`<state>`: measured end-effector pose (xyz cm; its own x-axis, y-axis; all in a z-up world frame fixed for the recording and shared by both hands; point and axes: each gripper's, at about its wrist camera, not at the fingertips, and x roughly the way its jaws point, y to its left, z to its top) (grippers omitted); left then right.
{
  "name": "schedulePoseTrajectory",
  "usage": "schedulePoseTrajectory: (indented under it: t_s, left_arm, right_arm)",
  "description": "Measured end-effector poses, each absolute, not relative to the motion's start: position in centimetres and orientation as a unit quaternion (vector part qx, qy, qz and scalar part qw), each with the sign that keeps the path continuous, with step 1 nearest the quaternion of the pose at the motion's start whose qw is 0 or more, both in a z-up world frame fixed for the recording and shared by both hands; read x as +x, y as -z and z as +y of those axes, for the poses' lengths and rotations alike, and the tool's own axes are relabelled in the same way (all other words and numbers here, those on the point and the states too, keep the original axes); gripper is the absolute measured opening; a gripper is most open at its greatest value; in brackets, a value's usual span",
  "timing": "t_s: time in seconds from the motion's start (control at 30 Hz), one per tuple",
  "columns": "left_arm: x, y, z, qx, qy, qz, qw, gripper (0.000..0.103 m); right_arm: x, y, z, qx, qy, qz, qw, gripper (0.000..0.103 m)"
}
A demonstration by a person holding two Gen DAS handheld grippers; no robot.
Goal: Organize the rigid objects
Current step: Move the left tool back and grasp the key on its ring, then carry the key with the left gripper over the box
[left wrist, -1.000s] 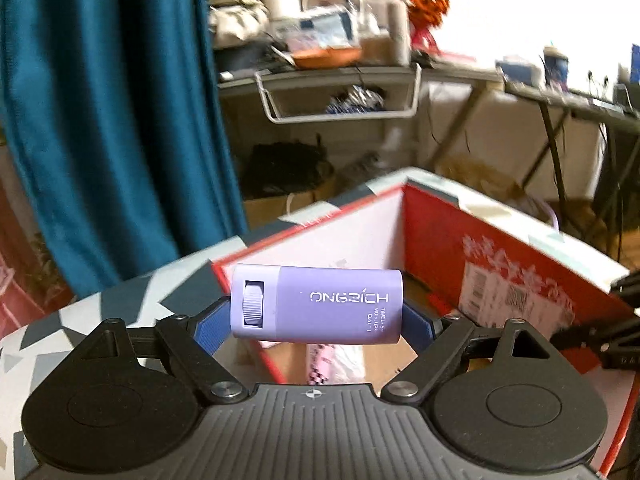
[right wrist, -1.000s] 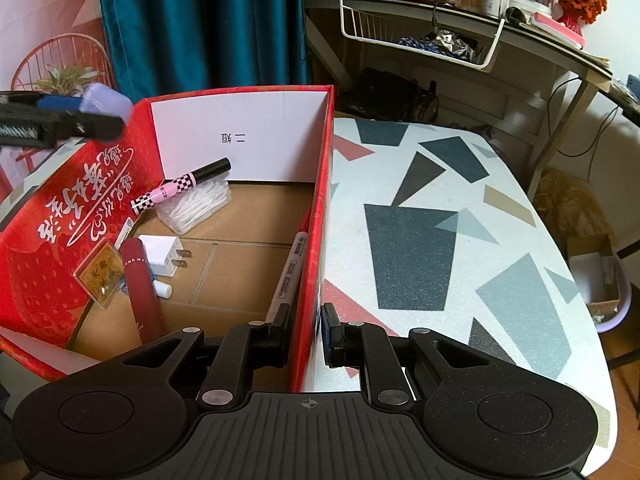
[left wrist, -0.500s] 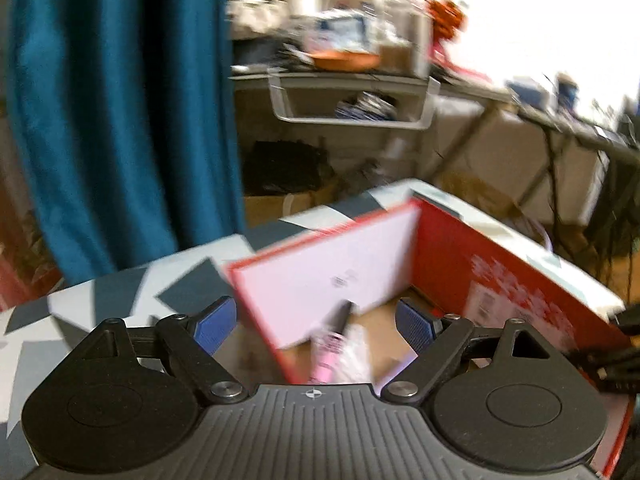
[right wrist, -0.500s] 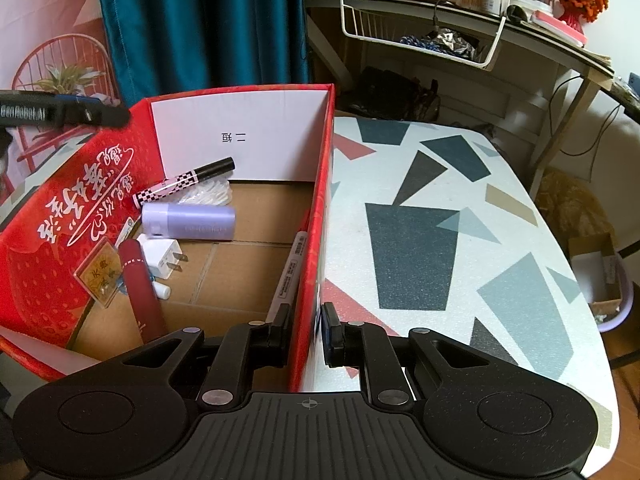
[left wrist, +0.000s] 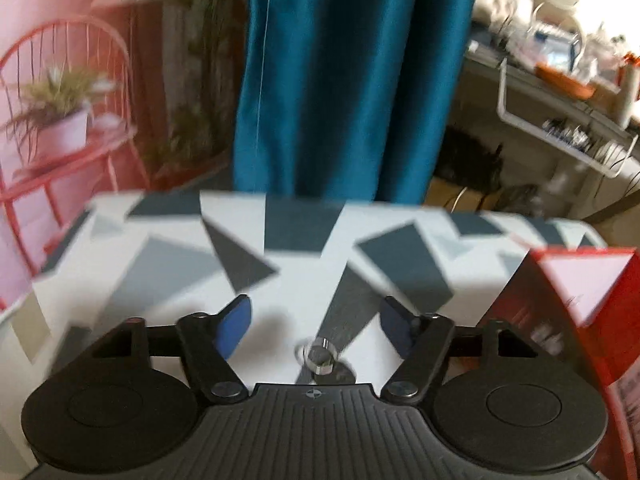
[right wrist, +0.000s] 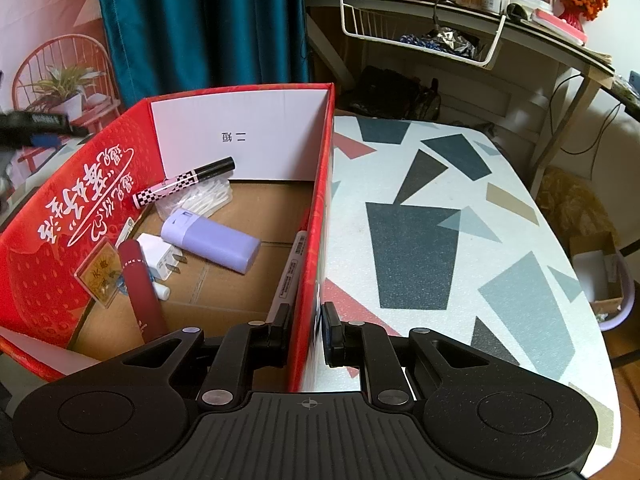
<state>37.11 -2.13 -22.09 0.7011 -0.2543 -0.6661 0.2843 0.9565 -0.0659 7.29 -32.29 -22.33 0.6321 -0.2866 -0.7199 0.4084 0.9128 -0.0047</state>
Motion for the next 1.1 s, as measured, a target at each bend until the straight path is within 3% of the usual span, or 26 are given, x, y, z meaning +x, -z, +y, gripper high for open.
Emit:
schedulePoseTrajectory:
  t_s: [0.27,0.37,0.53,1.1]
  left_arm:
    - [36.9,26.8,-4.4,0.037,0.117,0.398,0.909,0.063]
    - [36.4,27.4,-5.0,0.045,0.107,0.397,0.91,0.048]
    - [35.5,27.4,-5.3,0.065,0.1,0.38,0.917,0.033]
    - [29.1,26.3,-3.9,0.076,0.215,0.365,0.903,0.033]
  right_arm:
    - [7.5,22.4,-32.4,0.079,0.191,0.387,0.899,0.015]
    - [7.5,22.4,-32.3,0.078,0.191,0.387,0.899,0.015]
    - [7.5,22.4,-32.3,0.077,0.189,0.386,0.899,0.015]
    - [7.4,22.4,-32.3,0.079,0.19,0.384,0.9,0.015]
